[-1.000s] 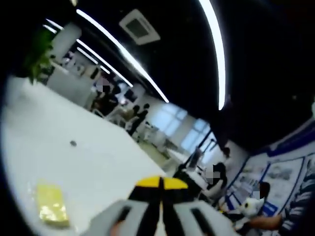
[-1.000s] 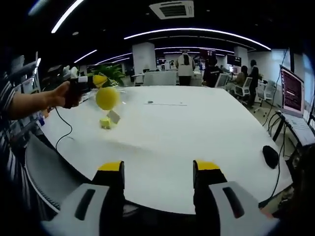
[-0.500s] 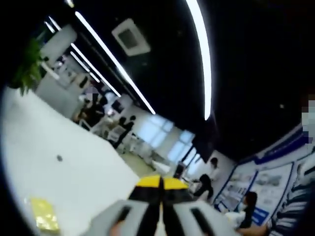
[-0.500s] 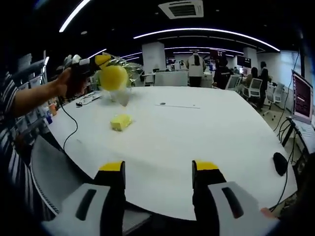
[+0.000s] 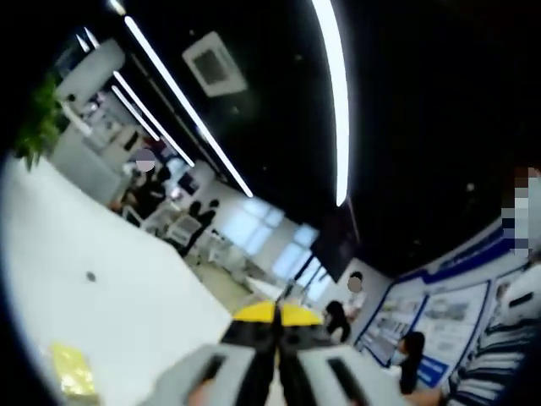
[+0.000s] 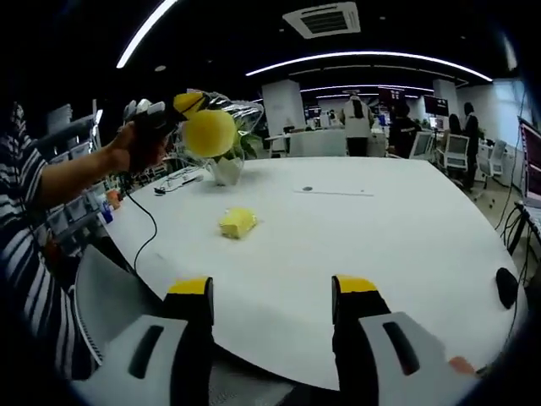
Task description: Compare the silicone blocks by pressing each to a similar depth, holding the contact briefly, and releasing to observe deformation and rebound differences across the visible hardness samples.
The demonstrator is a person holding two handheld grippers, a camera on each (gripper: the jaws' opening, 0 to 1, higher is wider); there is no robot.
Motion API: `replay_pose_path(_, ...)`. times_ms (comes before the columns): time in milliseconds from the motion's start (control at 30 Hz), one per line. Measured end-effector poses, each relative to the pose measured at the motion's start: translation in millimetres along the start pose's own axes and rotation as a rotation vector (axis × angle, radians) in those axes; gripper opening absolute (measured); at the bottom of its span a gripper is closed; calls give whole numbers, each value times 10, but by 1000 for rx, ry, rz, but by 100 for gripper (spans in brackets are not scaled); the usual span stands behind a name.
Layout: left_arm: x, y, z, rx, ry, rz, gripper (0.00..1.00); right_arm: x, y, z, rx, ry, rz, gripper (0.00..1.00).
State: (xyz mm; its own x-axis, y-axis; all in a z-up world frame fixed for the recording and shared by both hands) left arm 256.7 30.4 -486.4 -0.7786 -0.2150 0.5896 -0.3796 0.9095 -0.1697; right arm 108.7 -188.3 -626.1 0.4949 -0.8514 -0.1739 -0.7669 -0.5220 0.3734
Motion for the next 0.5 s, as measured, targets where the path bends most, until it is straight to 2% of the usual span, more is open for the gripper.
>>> replay_pose_path(100,55,8,49,-1,-1,6,0,-120,-53,-231,130,0,-44,72)
replay_pose_path(200,96,7,84,2,13,19,0,-190,-89,-431,235,20,-46,88)
replay_pose_path(233,111,7,94,0,17,22,0,-184,-101,-466,251,19,-32,90)
replay_pose_path(267,128,5,110,1,15,23,0,-177,-120,-476,238,13,-26,91)
replay_pose_path(333,145,7,142,0,17,25,0,-174,-162,-549,276,-27,-33,97)
replay_pose_path(400,156,12,161,1,27,32,0,-168,-168,-596,304,-35,-38,96)
replay_pose_path(500,181,20,180,3,40,37,0,-202,-223,-630,308,-69,-79,96)
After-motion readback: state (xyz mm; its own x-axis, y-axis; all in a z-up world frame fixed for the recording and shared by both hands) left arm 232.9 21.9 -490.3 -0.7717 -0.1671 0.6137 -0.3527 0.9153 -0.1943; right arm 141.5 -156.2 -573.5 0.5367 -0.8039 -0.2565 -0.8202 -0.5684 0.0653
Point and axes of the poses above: the point that each gripper's makers call its tool centre point, and the gripper's own axes: y roughly backward along the fingers, x roughly to its right, z roughly out of its underside, the point moved 5 cm from there along y, roughly backward along the fingers, and after that the axes turned 4 degrees about -x, right-handed, at the moved point
